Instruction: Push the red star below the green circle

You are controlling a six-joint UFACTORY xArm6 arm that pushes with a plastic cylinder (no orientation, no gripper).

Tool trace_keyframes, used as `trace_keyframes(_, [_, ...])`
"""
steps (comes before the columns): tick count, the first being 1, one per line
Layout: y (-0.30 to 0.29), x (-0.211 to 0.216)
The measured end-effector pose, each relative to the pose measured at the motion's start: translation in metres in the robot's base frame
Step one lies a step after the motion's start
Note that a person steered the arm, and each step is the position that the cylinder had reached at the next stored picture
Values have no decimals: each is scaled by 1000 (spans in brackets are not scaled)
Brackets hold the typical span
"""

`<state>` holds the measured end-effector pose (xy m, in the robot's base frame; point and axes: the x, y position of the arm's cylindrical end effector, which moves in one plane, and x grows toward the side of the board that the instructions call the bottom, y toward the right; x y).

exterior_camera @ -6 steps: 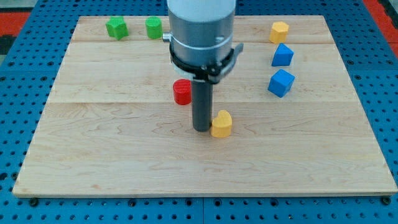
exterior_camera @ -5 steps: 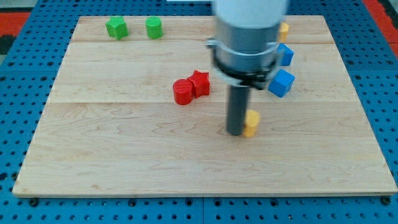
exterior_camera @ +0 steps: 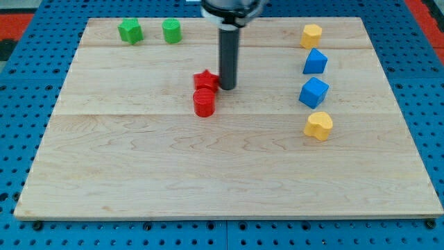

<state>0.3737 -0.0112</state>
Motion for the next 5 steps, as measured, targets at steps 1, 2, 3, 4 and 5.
trace_keyframes(1, [-15,-2])
trace_keyframes(2, [-17,-2])
trace_keyframes(3, [-44,-13])
trace_keyframes(4, [-70,-63])
trace_keyframes(5, [-71,-90])
